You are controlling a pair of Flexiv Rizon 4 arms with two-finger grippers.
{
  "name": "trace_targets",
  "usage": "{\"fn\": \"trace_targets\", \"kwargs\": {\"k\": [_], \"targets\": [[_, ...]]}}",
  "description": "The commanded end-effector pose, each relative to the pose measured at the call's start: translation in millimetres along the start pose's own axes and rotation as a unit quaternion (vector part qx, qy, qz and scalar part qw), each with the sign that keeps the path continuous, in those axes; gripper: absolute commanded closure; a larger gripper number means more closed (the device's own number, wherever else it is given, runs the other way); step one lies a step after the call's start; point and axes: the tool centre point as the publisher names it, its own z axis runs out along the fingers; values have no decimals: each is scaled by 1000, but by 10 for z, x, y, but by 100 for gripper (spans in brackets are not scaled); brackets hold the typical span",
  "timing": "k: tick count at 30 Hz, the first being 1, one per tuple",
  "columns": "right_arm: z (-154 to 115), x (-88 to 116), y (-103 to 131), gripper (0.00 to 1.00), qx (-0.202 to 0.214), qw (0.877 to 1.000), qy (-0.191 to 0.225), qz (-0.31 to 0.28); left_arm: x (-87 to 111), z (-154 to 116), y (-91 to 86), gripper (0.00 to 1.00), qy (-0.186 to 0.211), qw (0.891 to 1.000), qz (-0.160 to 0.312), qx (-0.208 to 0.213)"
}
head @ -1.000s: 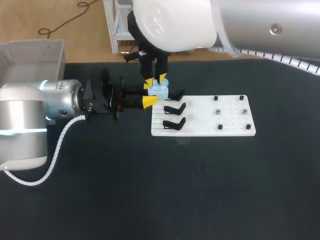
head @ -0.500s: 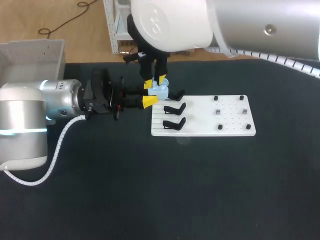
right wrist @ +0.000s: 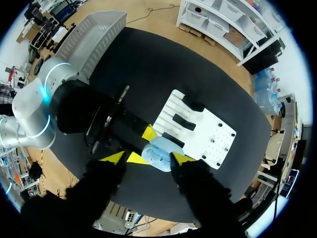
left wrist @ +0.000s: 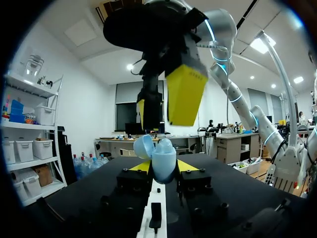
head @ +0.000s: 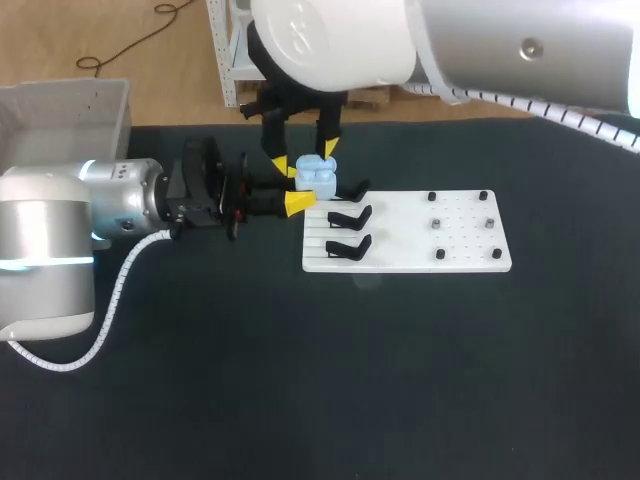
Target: Pick up each earbud case from the left stands, insert the matching earbuds, close the lid, and place the case in the box.
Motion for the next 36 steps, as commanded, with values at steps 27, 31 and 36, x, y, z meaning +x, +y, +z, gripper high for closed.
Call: {"fn": "trace_targets", "kwargs": {"k": [27,31,36], "targets": [[280,-280,-824,0,-24,980,-24,198,4,-2,1,100,0,1000,0,0],[314,-219,-806,0,-29,980,-14,197,4,-2,1,100,0,1000,0,0],[304,-115,-780,0,-33,980,-3,196,4,-2,1,100,0,1000,0,0]]}}
